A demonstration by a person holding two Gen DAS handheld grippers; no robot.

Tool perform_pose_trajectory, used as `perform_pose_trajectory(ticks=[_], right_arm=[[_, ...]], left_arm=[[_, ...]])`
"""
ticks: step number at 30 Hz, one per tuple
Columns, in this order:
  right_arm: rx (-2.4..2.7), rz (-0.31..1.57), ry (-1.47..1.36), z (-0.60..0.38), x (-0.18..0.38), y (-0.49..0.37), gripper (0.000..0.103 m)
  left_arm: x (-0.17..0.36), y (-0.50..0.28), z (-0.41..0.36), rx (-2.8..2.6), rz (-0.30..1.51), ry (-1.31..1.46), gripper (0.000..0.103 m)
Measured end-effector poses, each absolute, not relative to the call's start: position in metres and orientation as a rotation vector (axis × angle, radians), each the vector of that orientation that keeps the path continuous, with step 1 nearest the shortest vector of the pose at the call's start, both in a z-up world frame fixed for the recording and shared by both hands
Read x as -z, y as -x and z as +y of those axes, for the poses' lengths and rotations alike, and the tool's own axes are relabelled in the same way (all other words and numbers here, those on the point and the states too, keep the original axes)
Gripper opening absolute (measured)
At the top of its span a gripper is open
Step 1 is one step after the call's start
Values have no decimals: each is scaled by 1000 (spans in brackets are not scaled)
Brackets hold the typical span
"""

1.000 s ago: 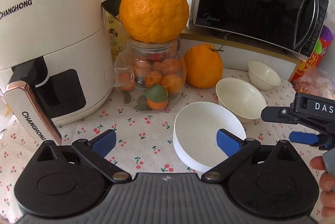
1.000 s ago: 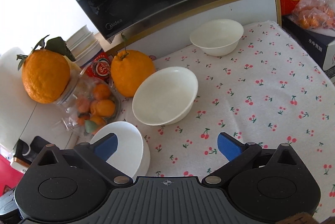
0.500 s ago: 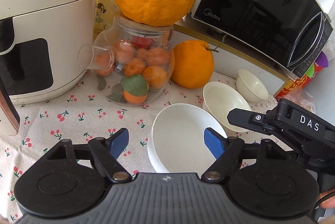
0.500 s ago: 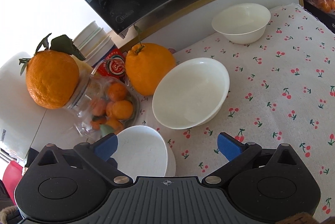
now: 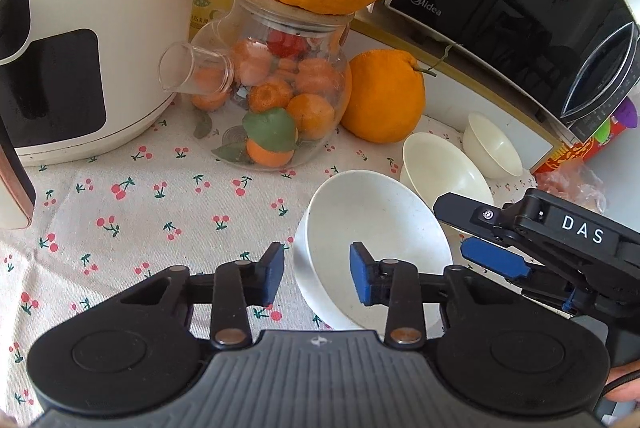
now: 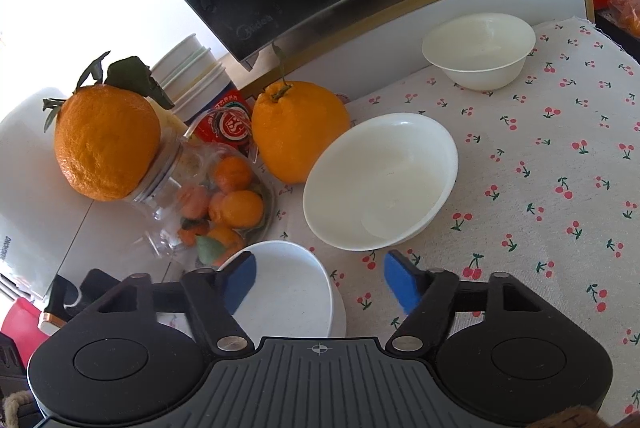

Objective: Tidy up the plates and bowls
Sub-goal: 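Move both grippers to a white bowl and close on its rim, then lift the white bowl, set it beside the plate stack, open both grippers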

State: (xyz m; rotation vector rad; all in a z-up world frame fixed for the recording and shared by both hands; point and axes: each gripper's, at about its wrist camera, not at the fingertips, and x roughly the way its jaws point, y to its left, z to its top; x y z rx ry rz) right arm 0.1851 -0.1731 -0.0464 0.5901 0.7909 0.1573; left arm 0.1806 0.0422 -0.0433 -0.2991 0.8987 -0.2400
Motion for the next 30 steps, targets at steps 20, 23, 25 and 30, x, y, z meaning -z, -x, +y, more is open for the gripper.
perform_pose_trajectory(ticks=[20,23,25,30], right_arm=[[-233,792,-576,-153,31,-160,32],[-251,787,-554,-145,26,-152,32],[-270,789,-540,-138,23,-147,32],[-323,802,-497,-121,22,-133,32]], left_arm=[[18,-154,63,223,899,300,17],[15,-149,70,217,904,295,17],[14,-146,77,209,917,293,17],[14,-134,97,198,957,295,17]])
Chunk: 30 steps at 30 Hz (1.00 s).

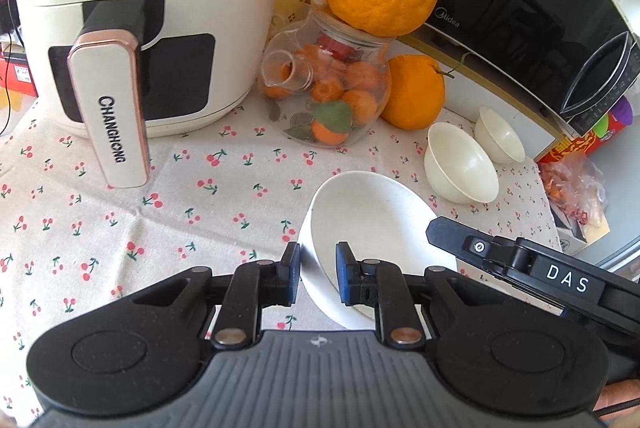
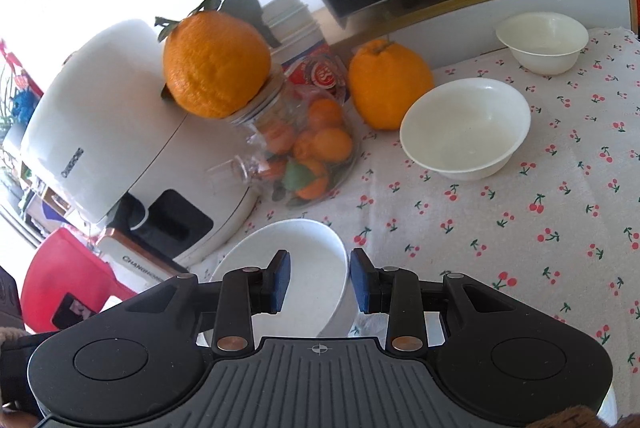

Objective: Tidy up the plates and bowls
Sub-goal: 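Lift the white bowl, set it beside the plate stack, open both grippers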

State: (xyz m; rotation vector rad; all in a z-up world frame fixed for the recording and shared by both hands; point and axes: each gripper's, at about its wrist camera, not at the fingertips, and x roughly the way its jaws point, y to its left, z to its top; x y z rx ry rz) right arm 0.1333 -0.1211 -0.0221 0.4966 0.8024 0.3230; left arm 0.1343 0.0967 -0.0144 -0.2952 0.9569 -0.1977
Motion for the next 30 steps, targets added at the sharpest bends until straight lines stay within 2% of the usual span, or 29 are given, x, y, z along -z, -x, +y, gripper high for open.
perform_pose_trajectory(ticks=[25,30], right_arm=[[-434,866,-368,-71,34,-106,35],[-433,868,-378,-73,35,-107,35]], left_arm=[[29,-107,134,206,1081,271,17],[28,-107,135,214,1080,281,21]])
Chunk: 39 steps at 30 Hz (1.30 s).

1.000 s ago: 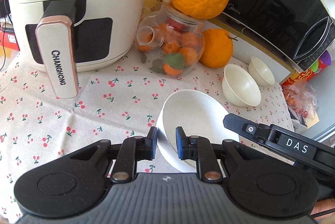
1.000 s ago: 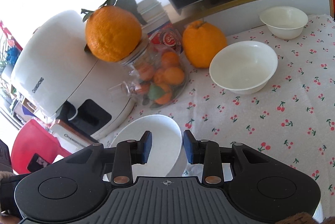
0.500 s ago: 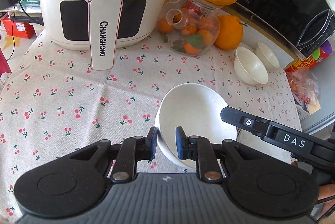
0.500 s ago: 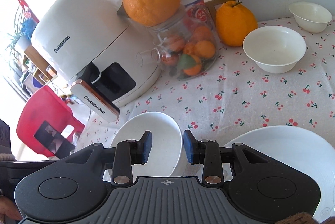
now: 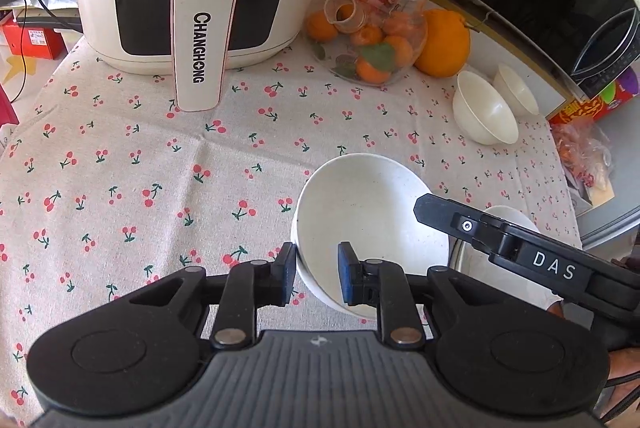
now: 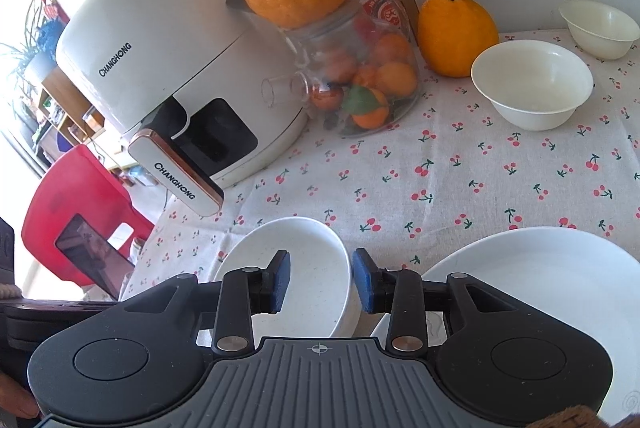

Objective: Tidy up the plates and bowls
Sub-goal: 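Lift the white bowl, set it beside the plate stack, open both grippers, then move both grippers to a second white bowl and close on its rim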

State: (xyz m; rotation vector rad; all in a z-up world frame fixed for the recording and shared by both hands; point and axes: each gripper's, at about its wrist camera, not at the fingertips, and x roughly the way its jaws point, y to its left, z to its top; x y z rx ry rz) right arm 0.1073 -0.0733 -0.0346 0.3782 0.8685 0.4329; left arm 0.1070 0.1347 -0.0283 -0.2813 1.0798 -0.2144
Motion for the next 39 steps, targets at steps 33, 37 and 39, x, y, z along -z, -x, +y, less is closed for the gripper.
perform_pose_trajectory(ticks=[33,37,39], right_arm=[[-317,719,-545,-142,3,-126,97],[-272,713,-582,-160,4,-130,99],[-246,710,-592,-168,4,-131,100]], left_arm=[[-2,-129,90,200,857,243,99],[-1,-136,75,201,853,236,100],[0,-138,66,204,849,231,101]])
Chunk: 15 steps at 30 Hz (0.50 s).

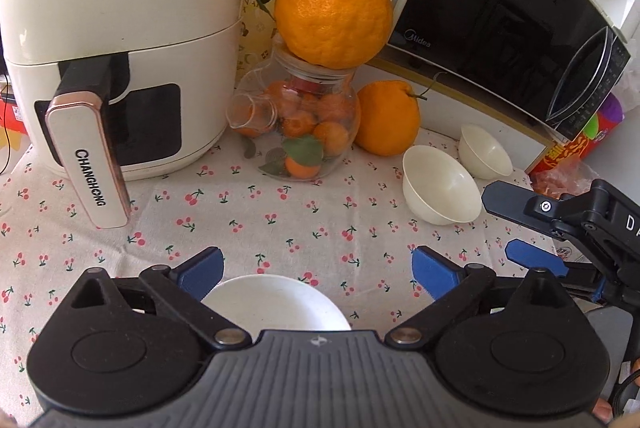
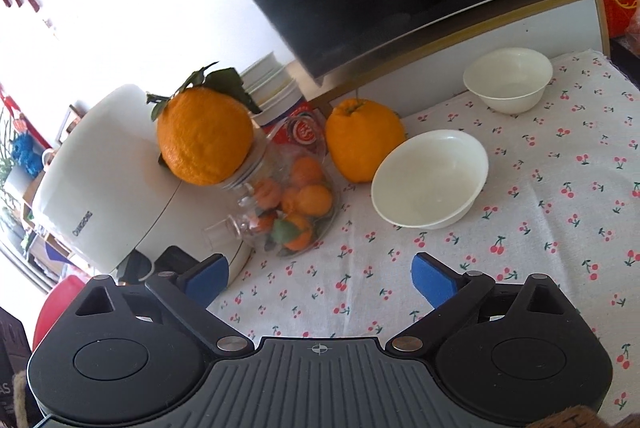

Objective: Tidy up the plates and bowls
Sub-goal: 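Move both grippers to a second white bowl and close on its rim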

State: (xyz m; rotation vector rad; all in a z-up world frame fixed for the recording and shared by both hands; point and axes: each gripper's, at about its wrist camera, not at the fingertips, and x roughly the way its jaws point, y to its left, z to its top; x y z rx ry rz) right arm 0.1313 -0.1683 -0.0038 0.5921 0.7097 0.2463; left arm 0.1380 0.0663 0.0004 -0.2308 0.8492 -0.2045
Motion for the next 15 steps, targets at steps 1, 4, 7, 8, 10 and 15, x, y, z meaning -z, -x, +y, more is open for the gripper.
perform_pose_trajectory(ticks=[1,4,7,8,10,15], right_arm=[[-233,707,-594,-172,3,-132,100],[-201,698,-593,-181,2,-133,100],[-175,687,-588,-190,0,-135,100],[-166,684,-586,-193,-1,-136,100],[-150,680,-586,-199,-1,-138,100],[-122,677,-613,-215,1,-148,101]], left_arm=[[0,-140,62,206,847,227,101],[1,-143,51,210,833,211,101],[1,-143,40,210,808,203,102],[2,-143,37,213,804,200,102],[3,-144,30,224,801,191,102],[5,-160,15,225,810,111,102]])
